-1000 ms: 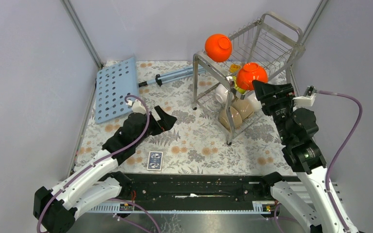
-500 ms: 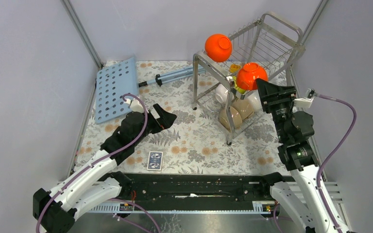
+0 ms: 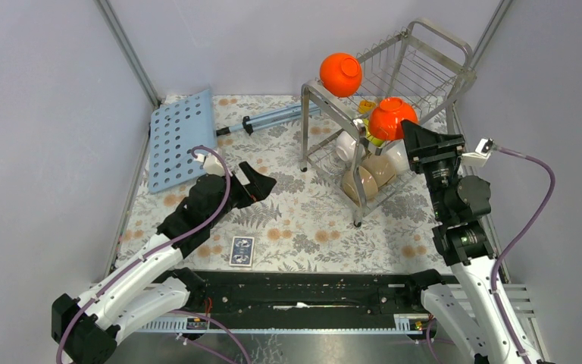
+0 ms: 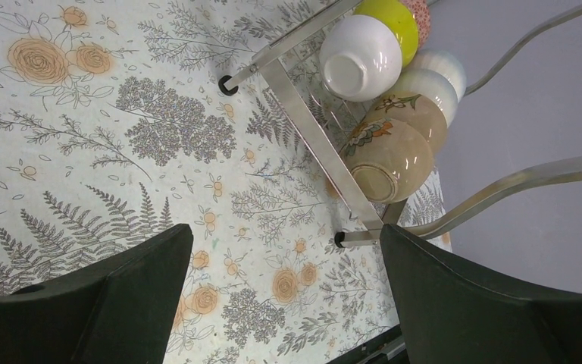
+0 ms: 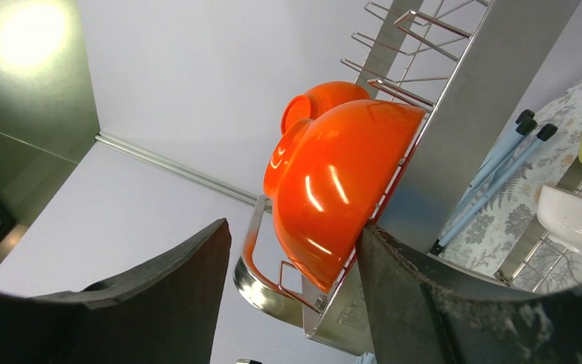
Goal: Unload the bowls from the dish rack
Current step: Pick up the bowl from the dish rack.
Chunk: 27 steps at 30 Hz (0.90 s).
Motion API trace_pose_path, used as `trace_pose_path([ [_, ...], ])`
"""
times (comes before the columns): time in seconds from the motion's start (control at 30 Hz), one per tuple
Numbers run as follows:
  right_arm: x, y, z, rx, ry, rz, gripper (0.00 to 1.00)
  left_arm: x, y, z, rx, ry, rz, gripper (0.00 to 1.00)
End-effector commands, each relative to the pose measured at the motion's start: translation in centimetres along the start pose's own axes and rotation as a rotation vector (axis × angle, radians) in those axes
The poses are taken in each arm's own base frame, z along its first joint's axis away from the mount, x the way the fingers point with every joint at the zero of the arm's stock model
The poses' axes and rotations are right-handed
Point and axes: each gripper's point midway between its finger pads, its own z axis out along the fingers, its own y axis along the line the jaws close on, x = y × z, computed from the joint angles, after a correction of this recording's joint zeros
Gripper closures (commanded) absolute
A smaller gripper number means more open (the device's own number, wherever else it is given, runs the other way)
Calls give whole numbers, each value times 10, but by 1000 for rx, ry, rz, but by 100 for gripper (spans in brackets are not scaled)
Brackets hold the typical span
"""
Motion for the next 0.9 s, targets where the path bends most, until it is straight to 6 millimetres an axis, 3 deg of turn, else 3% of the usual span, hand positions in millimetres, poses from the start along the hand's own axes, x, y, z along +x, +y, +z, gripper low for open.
trace_pose_path([
  [0.0, 0, 7, 3, -60, 4, 54, 32, -23, -28, -3, 87, -64, -22, 1],
  [0.87, 8, -16, 10, -175, 54, 193, 44, -22, -26, -3, 90, -71, -26, 1],
])
